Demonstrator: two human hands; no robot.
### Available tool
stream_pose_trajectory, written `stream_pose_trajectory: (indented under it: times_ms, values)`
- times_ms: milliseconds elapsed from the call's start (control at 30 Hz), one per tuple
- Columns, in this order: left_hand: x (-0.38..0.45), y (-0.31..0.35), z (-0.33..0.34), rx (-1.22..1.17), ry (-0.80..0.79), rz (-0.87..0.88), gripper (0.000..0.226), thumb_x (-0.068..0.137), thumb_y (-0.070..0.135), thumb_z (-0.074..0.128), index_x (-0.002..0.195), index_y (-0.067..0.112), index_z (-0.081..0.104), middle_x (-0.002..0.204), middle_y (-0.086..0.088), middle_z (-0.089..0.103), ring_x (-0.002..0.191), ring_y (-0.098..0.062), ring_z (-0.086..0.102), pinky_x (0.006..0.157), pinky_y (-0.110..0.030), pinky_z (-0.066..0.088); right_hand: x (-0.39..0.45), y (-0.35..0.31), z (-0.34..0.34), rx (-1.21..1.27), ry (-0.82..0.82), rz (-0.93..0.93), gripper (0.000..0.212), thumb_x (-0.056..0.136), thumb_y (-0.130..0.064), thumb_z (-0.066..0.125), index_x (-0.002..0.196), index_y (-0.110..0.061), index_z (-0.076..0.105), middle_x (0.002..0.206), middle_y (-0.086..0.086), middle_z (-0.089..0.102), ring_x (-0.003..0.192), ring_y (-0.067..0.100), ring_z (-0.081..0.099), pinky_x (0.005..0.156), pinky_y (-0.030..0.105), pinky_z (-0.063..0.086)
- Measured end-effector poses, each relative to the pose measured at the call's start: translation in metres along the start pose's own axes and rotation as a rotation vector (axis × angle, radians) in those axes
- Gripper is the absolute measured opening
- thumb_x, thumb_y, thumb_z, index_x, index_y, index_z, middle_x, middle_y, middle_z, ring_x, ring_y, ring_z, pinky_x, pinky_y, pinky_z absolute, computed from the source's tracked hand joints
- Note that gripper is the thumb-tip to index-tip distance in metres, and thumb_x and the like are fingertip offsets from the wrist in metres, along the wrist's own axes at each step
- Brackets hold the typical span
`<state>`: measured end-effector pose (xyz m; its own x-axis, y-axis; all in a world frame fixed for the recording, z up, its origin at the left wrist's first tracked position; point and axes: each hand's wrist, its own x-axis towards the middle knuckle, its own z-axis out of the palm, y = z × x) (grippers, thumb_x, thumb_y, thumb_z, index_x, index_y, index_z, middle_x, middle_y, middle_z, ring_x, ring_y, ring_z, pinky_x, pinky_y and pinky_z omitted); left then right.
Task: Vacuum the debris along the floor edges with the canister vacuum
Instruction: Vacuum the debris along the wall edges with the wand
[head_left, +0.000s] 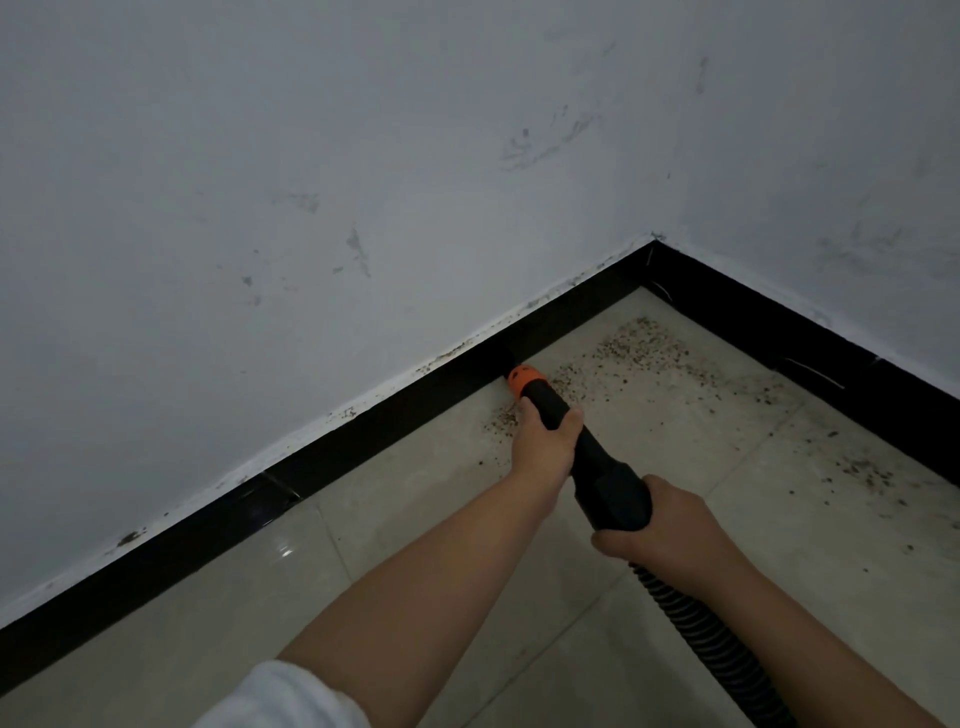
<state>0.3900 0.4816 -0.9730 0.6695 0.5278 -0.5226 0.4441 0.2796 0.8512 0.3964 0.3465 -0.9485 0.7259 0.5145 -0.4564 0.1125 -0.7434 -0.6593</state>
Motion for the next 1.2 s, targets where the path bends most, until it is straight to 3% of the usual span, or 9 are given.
stream_pose_trajectory:
  times_ms: [167, 333, 533, 633, 800, 867, 967, 1067, 1200]
  values:
    - [0.004, 0.004, 0.014, -0.037, -0.052, -0.024, 0.068, 0.093, 0.027, 0.054, 0.149, 0.019, 0.016, 0.146, -0.007, 0.037, 0.126, -0.028, 0.044, 0.105, -0.042, 0.041, 0.014, 0.008, -0.008, -0.001, 0.025, 0.048, 0.032, 0.071, -0.025, 0.076, 0.080, -0.018, 0.045, 0.081, 0.000, 0.055, 0.066, 0.010, 0.053, 0.049, 0.021, 0.039]
    - [0.007, 0.013, 0.027, -0.058, -0.140, -0.046, 0.060, 0.093, 0.016, 0.054, 0.145, 0.020, 0.024, 0.144, -0.007, 0.039, 0.128, -0.030, 0.042, 0.105, -0.044, 0.039, 0.023, 0.014, -0.020, 0.006, 0.094, 0.070, 0.037, 0.071, -0.023, 0.076, 0.094, -0.011, 0.050, 0.081, 0.004, 0.057, 0.067, 0.016, 0.056, 0.049, 0.025, 0.038]
    - [0.020, 0.023, 0.038, -0.001, -0.144, -0.095, 0.057, 0.091, 0.017, 0.057, 0.141, 0.017, 0.029, 0.138, -0.010, 0.043, 0.121, -0.031, 0.047, 0.101, -0.044, 0.043, 0.033, 0.016, -0.026, 0.086, 0.068, 0.056, 0.029, 0.070, -0.020, 0.075, 0.078, -0.016, 0.048, 0.080, 0.009, 0.059, 0.065, 0.020, 0.055, 0.053, 0.027, 0.042]
    - [0.016, 0.025, 0.029, -0.021, -0.055, -0.093, 0.062, 0.089, 0.017, 0.059, 0.141, 0.017, 0.026, 0.134, -0.012, 0.045, 0.115, -0.030, 0.051, 0.091, -0.037, 0.049, 0.025, 0.013, -0.028, 0.055, 0.005, 0.036, 0.027, 0.071, -0.020, 0.076, 0.077, -0.016, 0.049, 0.076, 0.004, 0.056, 0.064, 0.016, 0.053, 0.056, 0.028, 0.042]
    - [-0.033, 0.007, 0.004, -0.119, 0.243, -0.043, 0.060, 0.094, 0.019, 0.049, 0.145, 0.020, 0.019, 0.130, -0.013, 0.047, 0.109, -0.027, 0.052, 0.089, -0.033, 0.045, -0.001, -0.002, -0.013, -0.005, -0.196, -0.039, 0.030, 0.068, -0.022, 0.076, 0.083, -0.014, 0.052, 0.085, 0.007, 0.060, 0.068, 0.018, 0.057, 0.063, 0.035, 0.051]
    - [-0.054, -0.008, -0.008, -0.152, 0.335, -0.044, 0.062, 0.095, 0.020, 0.045, 0.148, 0.022, 0.012, 0.132, -0.012, 0.045, 0.105, -0.024, 0.050, 0.088, -0.031, 0.043, -0.015, -0.007, -0.001, -0.065, -0.273, -0.082, 0.030, 0.068, -0.023, 0.076, 0.079, -0.017, 0.048, 0.082, 0.001, 0.056, 0.066, 0.012, 0.054, 0.058, 0.027, 0.047]
    - [-0.083, -0.028, -0.029, -0.117, 0.390, -0.054, 0.061, 0.097, 0.020, 0.042, 0.149, 0.020, 0.009, 0.133, -0.009, 0.043, 0.099, -0.017, 0.044, 0.087, -0.026, 0.039, -0.035, -0.009, 0.016, -0.119, -0.357, -0.147, 0.033, 0.068, -0.024, 0.077, 0.076, -0.021, 0.045, 0.077, -0.006, 0.051, 0.063, 0.004, 0.048, 0.049, 0.015, 0.037]
    - [-0.105, -0.044, -0.049, -0.112, 0.437, -0.083, 0.061, 0.097, 0.019, 0.041, 0.149, 0.017, 0.009, 0.131, -0.010, 0.045, 0.102, -0.018, 0.047, 0.089, -0.028, 0.040, -0.050, -0.012, 0.031, -0.164, -0.448, -0.213, 0.035, 0.068, -0.025, 0.077, 0.074, -0.021, 0.042, 0.076, -0.007, 0.049, 0.061, 0.003, 0.046, 0.049, 0.015, 0.036]
    - [-0.118, -0.049, -0.064, -0.104, 0.489, -0.107, 0.056, 0.098, 0.019, 0.040, 0.148, 0.016, 0.013, 0.113, -0.006, 0.046, 0.096, -0.018, 0.047, 0.084, -0.028, 0.040, -0.057, -0.020, 0.044, -0.169, -0.497, -0.252, 0.035, 0.068, -0.024, 0.076, 0.073, -0.021, 0.042, 0.076, -0.007, 0.049, 0.061, 0.004, 0.047, 0.051, 0.017, 0.038]
